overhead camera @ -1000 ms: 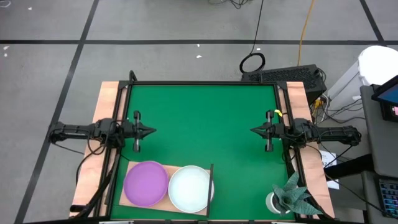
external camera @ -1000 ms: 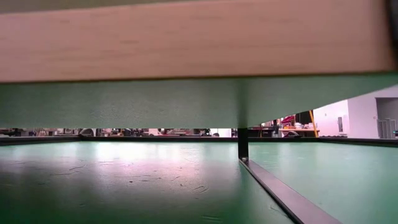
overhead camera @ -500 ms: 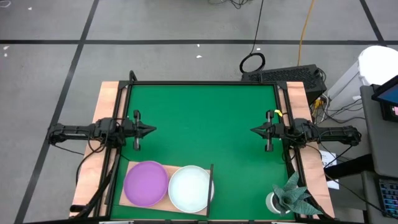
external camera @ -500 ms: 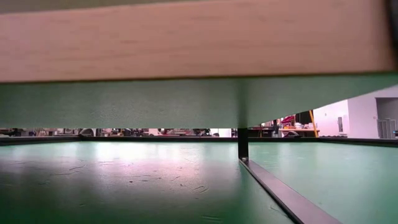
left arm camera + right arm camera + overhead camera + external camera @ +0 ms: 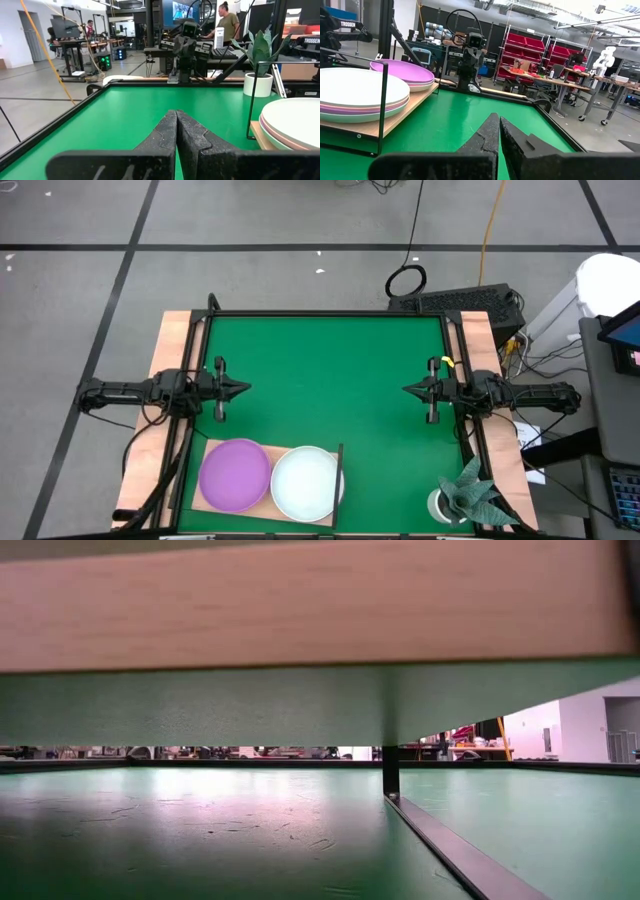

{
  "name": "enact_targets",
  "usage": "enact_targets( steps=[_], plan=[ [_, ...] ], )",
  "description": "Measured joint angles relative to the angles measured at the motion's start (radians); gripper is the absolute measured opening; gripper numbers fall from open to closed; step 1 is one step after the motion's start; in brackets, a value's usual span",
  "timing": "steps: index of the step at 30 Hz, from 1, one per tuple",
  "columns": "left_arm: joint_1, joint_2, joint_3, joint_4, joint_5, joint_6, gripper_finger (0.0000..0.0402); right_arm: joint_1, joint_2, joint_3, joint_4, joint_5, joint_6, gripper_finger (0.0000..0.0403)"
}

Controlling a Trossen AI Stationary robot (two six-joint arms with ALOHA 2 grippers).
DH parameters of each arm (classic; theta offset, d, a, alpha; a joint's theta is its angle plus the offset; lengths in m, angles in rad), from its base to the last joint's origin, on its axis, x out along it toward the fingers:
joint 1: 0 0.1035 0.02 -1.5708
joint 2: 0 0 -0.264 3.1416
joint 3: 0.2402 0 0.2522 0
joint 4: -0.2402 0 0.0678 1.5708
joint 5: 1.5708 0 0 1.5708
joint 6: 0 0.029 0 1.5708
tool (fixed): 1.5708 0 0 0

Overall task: Place and stack plates onto a shelf
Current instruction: Return to Home Position

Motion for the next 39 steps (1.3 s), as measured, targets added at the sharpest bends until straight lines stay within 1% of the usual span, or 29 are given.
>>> enact_targets(
  steps=[22, 24, 29, 39],
  plan=[
    [0.000, 0.000, 0.000, 0.002, 0.000, 0.000, 0.0006, 0.000, 0.000, 0.000, 0.000, 0.000, 0.001, 0.0000],
    [0.000, 0.000, 0.000, 0.002, 0.001, 0.000, 0.0006, 0.000, 0.000, 0.000, 0.000, 0.000, 0.037, 0.0000],
    [0.000, 0.000, 0.000, 0.002, 0.001, 0.000, 0.0006, 0.000, 0.000, 0.000, -0.003, 0.000, 0.197, 0.0000],
    [0.000, 0.000, 0.000, 0.003, 0.001, 0.000, 0.0006, 0.000, 0.002, 0.000, -0.087, -0.005, 0.243, 0.0000]
  ],
)
